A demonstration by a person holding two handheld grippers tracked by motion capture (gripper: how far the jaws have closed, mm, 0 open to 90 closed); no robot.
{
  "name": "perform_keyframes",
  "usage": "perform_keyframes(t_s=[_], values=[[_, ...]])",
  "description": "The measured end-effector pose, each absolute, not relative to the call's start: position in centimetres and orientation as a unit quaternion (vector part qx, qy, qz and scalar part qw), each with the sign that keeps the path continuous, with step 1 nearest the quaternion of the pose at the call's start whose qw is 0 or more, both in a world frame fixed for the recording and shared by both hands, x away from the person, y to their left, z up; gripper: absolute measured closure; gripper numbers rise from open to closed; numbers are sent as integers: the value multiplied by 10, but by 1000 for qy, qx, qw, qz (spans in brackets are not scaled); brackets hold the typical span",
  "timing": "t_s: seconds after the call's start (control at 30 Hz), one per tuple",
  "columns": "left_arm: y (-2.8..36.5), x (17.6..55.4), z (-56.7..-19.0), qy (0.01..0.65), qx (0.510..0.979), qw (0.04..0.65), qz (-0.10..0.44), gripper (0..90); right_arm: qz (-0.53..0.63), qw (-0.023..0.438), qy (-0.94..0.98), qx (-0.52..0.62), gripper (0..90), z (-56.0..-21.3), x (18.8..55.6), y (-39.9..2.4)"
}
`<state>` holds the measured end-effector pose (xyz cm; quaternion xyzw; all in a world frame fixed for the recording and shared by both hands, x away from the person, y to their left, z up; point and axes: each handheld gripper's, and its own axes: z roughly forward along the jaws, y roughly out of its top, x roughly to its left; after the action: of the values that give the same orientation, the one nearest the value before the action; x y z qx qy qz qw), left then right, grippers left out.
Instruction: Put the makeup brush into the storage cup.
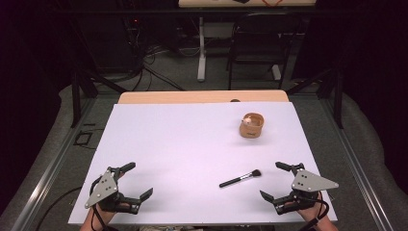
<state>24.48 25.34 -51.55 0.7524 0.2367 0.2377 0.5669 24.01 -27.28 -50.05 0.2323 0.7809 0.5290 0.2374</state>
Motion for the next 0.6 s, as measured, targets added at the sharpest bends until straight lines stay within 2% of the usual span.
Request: perform_keyframes(t_s=[0.6], values=[[252, 246, -516, 235, 754, 570, 227, 0, 529, 236, 781, 234, 3, -501, 241, -273]])
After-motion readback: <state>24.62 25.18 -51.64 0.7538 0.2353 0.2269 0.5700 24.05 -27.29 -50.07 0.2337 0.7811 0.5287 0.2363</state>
